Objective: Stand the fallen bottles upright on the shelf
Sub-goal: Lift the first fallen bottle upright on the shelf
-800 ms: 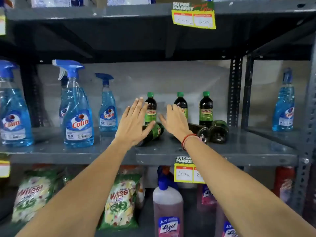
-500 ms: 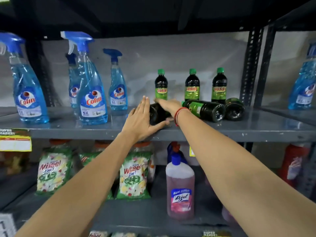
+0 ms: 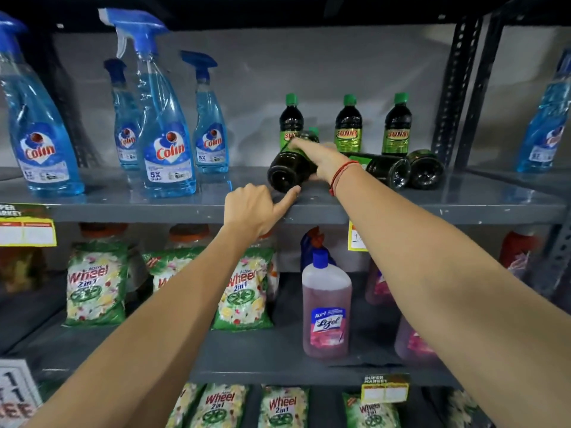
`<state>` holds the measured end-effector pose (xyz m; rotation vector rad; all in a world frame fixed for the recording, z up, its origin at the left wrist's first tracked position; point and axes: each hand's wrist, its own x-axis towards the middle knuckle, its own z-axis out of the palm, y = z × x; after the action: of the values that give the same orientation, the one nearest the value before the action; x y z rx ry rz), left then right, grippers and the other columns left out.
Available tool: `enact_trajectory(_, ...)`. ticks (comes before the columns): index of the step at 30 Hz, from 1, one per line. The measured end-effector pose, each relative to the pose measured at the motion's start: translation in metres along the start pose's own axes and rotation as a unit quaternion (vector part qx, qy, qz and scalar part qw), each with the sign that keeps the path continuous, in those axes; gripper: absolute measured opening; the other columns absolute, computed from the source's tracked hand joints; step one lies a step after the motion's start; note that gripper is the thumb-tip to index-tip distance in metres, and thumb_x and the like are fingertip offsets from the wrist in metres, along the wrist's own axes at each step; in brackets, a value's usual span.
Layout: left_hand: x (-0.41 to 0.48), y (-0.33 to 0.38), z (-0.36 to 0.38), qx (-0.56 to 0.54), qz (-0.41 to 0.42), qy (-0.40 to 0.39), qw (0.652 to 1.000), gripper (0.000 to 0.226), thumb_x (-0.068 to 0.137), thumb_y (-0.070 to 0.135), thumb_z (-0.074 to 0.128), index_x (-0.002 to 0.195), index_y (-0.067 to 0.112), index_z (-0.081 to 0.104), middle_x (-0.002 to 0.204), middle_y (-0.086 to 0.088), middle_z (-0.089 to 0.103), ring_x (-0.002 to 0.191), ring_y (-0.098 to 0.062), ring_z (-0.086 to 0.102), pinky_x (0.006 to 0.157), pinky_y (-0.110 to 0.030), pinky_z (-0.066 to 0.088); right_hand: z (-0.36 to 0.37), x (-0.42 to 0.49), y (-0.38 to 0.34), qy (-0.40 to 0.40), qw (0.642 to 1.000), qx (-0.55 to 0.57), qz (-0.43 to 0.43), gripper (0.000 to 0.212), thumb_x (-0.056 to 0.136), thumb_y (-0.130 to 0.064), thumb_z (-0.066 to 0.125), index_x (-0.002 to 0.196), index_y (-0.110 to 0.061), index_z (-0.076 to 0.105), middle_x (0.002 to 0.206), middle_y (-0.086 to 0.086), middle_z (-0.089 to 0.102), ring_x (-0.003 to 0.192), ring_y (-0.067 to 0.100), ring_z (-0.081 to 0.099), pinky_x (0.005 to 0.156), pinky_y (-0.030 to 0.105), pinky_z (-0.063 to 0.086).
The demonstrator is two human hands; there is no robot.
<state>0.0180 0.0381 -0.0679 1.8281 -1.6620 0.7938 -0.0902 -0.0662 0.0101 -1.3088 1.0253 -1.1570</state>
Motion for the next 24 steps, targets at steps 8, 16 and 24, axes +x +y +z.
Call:
enact_trajectory(8, -0.007, 0.0, 0.0, 0.0, 0.025, 0.036, 0.999, 0.063, 0.096, 0.05, 0.029, 0.072, 0.007, 0.068, 0.067, -0.017, 0.067, 0.064, -0.035, 0.061, 0.054, -0.032, 0.034, 0.002, 0.002, 0.011, 0.143, 0.919, -0.258, -0.26, 0.064, 0.063, -0.039, 0.081, 0.109, -0.004, 0.053, 0.112, 0.014, 0.055, 0.091, 0.019, 0.047, 0.076, 0.027, 0.036)
enact_trajectory(16, -0.01, -0.001, -0.001, -0.014, 0.032, 0.045, 0.998, 0.051, 0.096, 0.034, 0.033, 0.067, 0.006, 0.064, 0.067, -0.015, 0.067, 0.061, -0.034, 0.061, 0.054, -0.03, 0.031, 0.001, -0.005, 0.029, 0.033, 0.966, -0.172, -0.191, 0.063, 0.066, -0.026, 0.08, 0.117, -0.011, 0.046, 0.11, 0.006, 0.059, 0.102, 0.021, 0.057, 0.079, 0.029, 0.046)
enact_trajectory(24, -0.01, -0.002, 0.002, -0.019, 0.036, 0.047, 0.998, 0.051, 0.096, 0.036, 0.031, 0.075, 0.009, 0.068, 0.068, -0.01, 0.068, 0.061, -0.028, 0.061, 0.054, -0.029, 0.035, 0.003, -0.002, 0.033, 0.061, 0.938, -0.277, -0.199, 0.082, 0.057, -0.044, 0.085, 0.121, -0.009, 0.048, 0.117, 0.009, 0.058, 0.107, 0.025, 0.055, 0.092, 0.041, 0.048)
